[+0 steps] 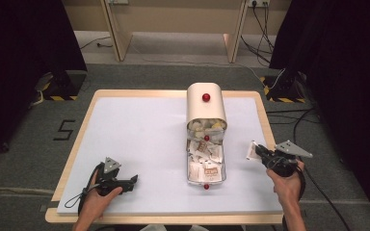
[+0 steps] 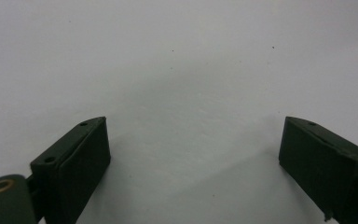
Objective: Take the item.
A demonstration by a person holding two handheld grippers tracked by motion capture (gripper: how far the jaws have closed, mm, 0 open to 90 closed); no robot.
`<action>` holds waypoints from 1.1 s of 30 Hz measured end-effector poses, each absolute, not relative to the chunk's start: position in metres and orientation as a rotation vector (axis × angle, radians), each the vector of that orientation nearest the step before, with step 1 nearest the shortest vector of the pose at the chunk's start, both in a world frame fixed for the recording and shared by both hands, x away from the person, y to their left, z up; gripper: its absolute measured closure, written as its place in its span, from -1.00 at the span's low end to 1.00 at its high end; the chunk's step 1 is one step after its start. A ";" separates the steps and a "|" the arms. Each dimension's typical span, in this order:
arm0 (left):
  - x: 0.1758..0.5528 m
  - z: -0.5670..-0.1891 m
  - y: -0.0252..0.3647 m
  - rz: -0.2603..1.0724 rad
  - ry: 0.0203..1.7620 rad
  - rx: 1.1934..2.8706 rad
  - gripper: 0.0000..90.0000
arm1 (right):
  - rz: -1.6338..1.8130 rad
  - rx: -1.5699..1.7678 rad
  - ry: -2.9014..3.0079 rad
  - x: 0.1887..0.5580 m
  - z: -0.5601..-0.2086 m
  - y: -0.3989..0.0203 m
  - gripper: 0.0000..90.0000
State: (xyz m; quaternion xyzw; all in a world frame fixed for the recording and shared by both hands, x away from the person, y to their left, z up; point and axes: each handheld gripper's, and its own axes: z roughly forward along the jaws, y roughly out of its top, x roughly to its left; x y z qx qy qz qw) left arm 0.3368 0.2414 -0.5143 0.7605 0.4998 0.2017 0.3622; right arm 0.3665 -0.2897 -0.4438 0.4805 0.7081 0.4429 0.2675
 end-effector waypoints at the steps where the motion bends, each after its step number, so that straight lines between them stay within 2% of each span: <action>1: 0.337 -0.514 0.241 0.520 1.287 1.959 -0.82 | 1.195 1.303 1.911 0.367 -0.444 -0.290 0.85; 33: 0.337 -0.514 0.241 0.520 1.287 1.959 -0.82 | 1.127 1.331 1.950 0.372 -0.461 -0.291 0.85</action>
